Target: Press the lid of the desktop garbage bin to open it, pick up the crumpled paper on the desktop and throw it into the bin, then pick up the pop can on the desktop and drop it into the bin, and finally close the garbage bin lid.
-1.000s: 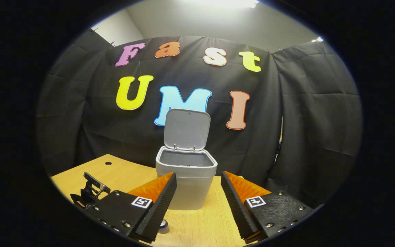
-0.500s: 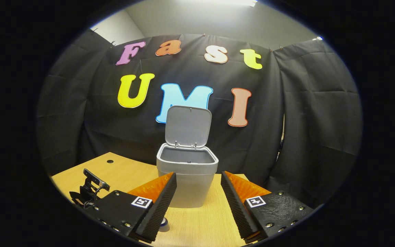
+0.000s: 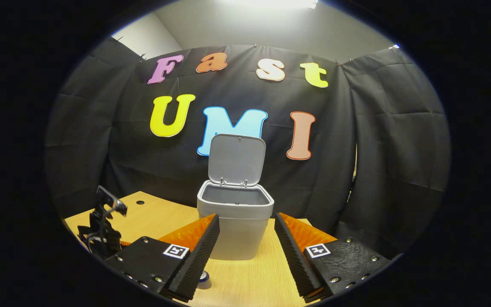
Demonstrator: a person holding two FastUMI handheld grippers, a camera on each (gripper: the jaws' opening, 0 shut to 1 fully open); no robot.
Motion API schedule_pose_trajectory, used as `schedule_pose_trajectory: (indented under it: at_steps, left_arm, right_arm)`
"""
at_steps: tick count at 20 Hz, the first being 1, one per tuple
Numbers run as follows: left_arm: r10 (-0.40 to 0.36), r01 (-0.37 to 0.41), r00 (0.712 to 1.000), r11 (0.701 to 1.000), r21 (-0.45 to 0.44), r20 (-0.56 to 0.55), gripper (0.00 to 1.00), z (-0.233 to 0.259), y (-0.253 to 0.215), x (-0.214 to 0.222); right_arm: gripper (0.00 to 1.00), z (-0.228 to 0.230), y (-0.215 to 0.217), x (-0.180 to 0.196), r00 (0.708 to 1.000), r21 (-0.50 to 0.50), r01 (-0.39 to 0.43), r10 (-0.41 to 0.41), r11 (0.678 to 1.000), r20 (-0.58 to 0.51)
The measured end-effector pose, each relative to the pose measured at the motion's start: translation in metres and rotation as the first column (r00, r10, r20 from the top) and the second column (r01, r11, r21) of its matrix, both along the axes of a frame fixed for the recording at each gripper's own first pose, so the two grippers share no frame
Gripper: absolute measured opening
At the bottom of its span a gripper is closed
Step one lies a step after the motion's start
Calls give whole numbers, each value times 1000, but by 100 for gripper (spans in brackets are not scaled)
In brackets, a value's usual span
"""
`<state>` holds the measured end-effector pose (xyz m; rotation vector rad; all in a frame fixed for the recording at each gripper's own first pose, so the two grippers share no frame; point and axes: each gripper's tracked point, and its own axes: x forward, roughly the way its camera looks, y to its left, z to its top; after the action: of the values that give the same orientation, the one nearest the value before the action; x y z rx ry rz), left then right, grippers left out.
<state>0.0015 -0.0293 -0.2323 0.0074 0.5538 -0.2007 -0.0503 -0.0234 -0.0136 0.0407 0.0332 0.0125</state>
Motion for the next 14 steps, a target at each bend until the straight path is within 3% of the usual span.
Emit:
schedule_pose_trajectory:
  at_steps: [8, 14]
  left_arm:
    - [-99, 97, 979, 995, 20, 180, 31, 89, -44, 37]
    - [-125, 151, 955, 985, -80, 268, 31, 154, -84, 74]
  right_arm:
    - [84, -5, -31, 6, 998, 35, 54, -54, 998, 13]
    - [85, -16, -56, 14, 994, 59, 113, -113, 992, -6]
